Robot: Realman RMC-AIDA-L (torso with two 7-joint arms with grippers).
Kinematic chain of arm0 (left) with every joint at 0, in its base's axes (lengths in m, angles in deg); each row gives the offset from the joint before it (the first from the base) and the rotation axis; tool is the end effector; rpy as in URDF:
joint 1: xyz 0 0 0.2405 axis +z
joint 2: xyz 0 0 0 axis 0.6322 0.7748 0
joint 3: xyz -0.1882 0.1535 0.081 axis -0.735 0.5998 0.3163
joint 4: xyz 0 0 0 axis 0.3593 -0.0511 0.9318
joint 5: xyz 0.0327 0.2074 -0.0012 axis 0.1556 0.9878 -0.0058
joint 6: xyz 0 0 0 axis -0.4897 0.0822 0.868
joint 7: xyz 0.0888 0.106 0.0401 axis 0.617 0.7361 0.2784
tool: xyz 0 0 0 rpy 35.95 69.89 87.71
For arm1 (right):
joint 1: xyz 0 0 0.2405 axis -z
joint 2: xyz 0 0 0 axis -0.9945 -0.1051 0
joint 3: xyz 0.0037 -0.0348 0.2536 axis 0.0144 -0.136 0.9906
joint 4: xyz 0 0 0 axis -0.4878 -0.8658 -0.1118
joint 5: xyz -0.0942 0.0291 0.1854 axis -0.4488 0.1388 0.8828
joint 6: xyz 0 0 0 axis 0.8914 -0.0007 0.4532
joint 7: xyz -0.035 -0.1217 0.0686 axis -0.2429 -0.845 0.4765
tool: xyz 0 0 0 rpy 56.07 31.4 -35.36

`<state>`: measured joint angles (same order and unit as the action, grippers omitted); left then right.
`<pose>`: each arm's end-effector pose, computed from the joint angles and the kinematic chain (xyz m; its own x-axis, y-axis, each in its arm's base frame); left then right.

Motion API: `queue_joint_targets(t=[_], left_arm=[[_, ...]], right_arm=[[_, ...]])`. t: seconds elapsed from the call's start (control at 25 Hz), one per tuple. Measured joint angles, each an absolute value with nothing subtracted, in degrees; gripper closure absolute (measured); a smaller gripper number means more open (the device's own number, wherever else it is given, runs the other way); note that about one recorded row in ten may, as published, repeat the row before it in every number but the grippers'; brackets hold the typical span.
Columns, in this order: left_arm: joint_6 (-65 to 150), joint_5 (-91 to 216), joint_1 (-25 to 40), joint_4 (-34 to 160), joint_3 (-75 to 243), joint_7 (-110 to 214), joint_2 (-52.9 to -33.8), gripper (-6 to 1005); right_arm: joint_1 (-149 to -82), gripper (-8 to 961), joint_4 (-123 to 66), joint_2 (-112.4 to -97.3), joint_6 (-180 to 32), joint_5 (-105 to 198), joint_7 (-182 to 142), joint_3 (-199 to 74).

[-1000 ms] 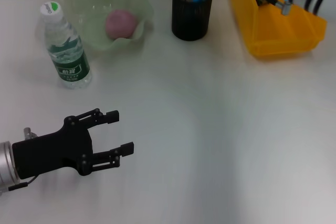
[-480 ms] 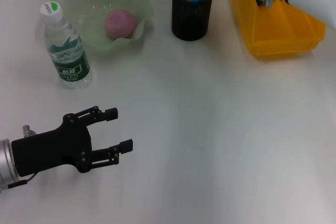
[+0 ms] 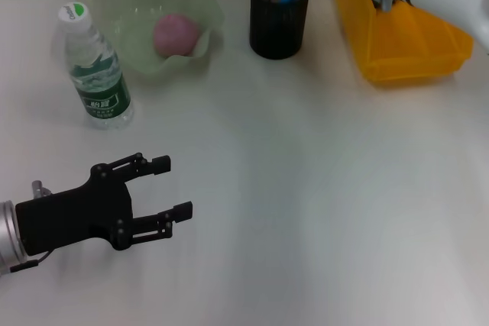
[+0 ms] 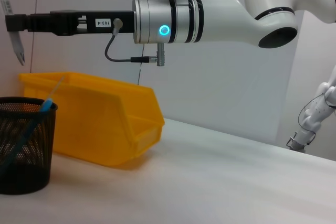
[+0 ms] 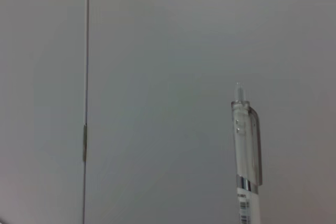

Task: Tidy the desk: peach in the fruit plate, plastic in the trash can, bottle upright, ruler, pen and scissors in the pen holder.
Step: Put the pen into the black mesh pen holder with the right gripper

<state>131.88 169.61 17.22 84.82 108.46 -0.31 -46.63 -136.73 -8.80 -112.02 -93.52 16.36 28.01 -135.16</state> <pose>-0.3103 0.2502 -0.0206 0.7707 0.2168 0.5992 0.3850 -0.9077 -0.1668 0.1375 0.4812 -0.0470 0.8206 -0.0996 -0.5627 -0.5077 -0.5792 -0.6378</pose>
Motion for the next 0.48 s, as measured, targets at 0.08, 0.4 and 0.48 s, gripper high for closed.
queue_joint_targets(t=[0.08,0.4,0.48], left_arm=[[131.9,169.6,17.2,85.0,108.5,-0.3,-46.62,186],[132.1,169.6,17.2,85.9,108.5,-0.5,-46.64,186],[132.1,169.6,17.2,86.0,108.5,-0.5,-46.64,186]], right_arm=[[-136.7,772,-8.9,-112.02,-93.5,16.4,28.0,-135.2],[-136.5,750,-8.8,-112.02,-94.0,16.4,28.0,-135.0],[-136.5,744,-8.8,-112.02,-94.1,16.4,28.0,-135.0]])
